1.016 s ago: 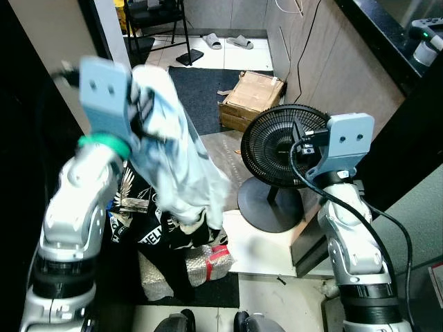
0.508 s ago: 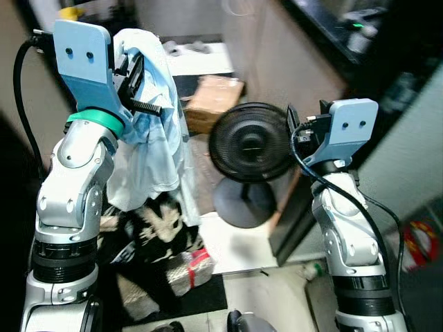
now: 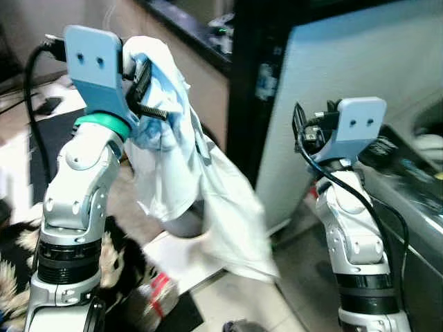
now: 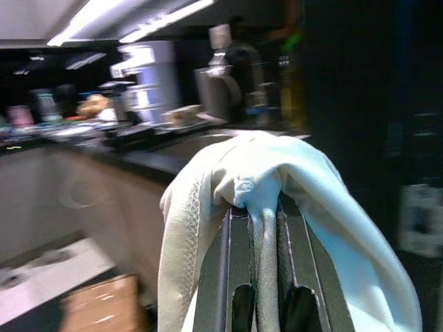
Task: Clothes washing
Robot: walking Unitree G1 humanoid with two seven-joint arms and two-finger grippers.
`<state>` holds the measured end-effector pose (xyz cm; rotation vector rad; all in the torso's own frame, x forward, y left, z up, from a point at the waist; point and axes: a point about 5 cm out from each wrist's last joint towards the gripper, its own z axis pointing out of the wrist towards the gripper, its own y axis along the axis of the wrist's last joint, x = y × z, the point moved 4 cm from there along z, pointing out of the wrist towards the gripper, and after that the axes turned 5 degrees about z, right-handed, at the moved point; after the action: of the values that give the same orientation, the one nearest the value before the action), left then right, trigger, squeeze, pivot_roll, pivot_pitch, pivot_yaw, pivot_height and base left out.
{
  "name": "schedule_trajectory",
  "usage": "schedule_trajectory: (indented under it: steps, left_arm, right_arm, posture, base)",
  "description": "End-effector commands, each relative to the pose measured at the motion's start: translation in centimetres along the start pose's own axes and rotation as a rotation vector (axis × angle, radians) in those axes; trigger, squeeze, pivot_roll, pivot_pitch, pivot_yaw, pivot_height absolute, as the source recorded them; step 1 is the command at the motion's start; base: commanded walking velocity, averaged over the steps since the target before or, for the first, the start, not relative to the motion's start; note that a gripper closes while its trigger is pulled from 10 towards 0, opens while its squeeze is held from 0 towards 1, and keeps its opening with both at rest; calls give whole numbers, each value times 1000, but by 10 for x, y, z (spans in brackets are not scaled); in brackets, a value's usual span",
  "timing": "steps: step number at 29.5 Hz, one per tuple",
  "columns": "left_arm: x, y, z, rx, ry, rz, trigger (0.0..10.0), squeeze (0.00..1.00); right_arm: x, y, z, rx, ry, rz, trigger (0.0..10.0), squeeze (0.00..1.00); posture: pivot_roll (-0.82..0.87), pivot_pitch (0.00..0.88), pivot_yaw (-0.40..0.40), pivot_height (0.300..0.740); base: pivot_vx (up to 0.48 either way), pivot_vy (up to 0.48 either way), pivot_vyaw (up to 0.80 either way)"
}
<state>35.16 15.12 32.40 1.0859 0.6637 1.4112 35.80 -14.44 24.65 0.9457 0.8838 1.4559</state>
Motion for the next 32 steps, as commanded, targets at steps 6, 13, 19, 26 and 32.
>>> schedule_trajectory:
  steps: [6, 13, 19, 26, 32]
  left_arm:
    - [4, 1, 0, 1, 13, 7, 10000, 0]
    - [4, -1, 0, 9, 14, 5, 10000, 0]
    - [5, -4, -1, 19, 21, 6, 10000, 0]
    - [6, -6, -1, 25, 24, 6, 10000, 0]
    - [7, -6, -2, 28, 24, 6, 10000, 0]
  right_arm:
    - [2, -4, -1, 18, -4, 10, 10000, 0]
    - [2, -4, -1, 17, -9, 17, 10000, 0]
    - [-1, -4, 0, 21, -28, 35, 10000, 0]
    - [-2, -4, 1, 24, -35, 40, 10000, 0]
    - [-2, -4, 1, 25, -35, 40, 10000, 0]
  posture:
    - [-36, 0, 58, 740]
    - [-35, 0, 58, 740]
    - [-33, 0, 55, 740]
    - [-33, 0, 55, 740]
    - [-32, 0, 56, 740]
  base:
    - [0, 0, -800]
    - [0, 0, -800]
    - [0, 0, -800]
    - [0, 0, -800]
    - [0, 0, -800]
